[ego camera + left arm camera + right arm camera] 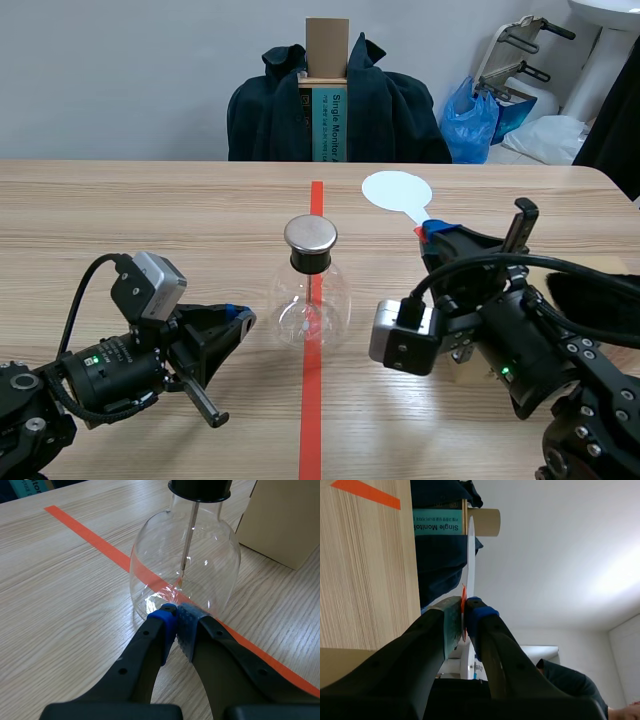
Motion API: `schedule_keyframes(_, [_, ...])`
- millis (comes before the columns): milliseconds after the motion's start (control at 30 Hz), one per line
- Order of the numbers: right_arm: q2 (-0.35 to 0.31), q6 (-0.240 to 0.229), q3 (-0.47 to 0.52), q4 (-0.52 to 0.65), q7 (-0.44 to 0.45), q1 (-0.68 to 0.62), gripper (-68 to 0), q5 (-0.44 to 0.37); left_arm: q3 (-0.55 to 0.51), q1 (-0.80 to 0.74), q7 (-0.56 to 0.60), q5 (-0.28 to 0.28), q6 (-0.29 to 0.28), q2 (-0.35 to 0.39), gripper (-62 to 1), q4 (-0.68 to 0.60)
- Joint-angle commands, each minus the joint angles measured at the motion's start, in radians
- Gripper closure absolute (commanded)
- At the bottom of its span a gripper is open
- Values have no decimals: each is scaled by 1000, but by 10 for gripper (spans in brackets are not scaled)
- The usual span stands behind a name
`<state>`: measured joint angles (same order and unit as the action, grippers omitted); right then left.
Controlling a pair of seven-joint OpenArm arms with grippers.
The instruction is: Do the electroscope experiment.
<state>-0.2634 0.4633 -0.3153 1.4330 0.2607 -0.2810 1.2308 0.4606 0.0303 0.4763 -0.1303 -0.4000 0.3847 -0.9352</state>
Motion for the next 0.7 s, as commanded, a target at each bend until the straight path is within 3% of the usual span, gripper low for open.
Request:
schedule_keyframes(0, [-11, 15, 9, 11, -10, 12, -7, -3, -8, 5, 14, -6, -2, -7, -32, -14])
schedule_keyframes(333, [-11, 15, 9, 11, 38, 12, -7, -3, -8, 3, 14, -6, -2, -7, -32, -14])
schedule_keyframes(667, [-11, 30, 9, 11, 267, 12, -7, -2, -8, 3, 14, -6, -2, -7, -32, -14])
